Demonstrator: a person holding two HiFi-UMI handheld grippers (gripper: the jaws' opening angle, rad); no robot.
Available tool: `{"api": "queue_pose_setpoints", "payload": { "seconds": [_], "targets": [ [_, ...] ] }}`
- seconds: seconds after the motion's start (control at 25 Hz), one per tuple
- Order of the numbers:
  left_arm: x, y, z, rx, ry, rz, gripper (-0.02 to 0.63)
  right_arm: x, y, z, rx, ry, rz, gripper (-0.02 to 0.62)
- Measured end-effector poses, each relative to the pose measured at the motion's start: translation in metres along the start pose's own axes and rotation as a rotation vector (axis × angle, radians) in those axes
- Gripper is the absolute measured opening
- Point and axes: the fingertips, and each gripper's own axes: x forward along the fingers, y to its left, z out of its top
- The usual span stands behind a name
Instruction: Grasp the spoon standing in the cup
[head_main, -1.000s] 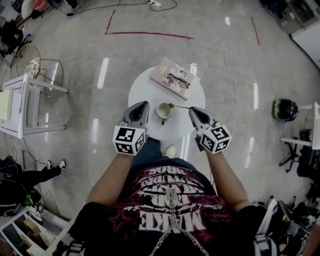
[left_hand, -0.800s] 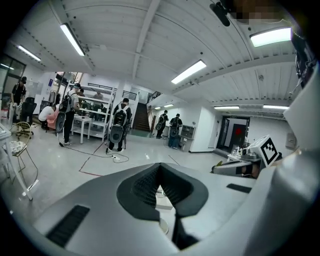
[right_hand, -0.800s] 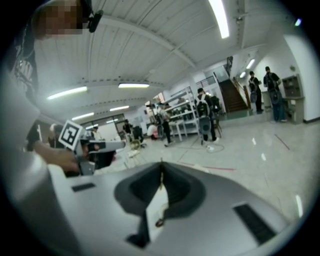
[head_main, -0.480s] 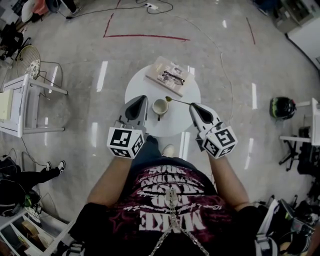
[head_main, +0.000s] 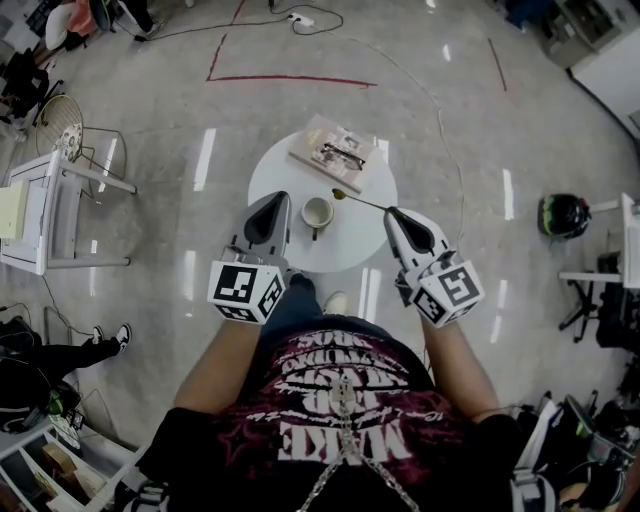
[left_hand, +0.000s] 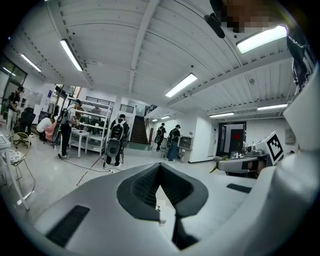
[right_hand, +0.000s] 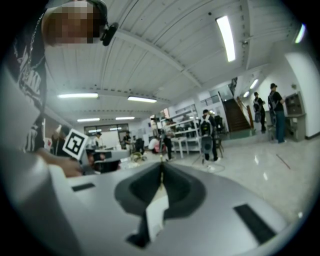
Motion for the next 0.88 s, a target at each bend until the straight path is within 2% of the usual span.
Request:
{"api": "queue_pose_setpoints", "payload": {
  "seconds": [0.48, 0.88],
  "targets": [
    [-0.005, -0.004, 0.003, 0.0, -0.003, -0.004, 0.025, -0.006, 0.002, 0.011, -0.009, -0.024, -0.002, 0.035],
    [0.005, 0.01, -0.016, -0.014, 0.031, -0.002, 0.025, 0.009, -0.005, -0.002, 0.01, -0.014, -0.001, 0.035]
  ]
}}
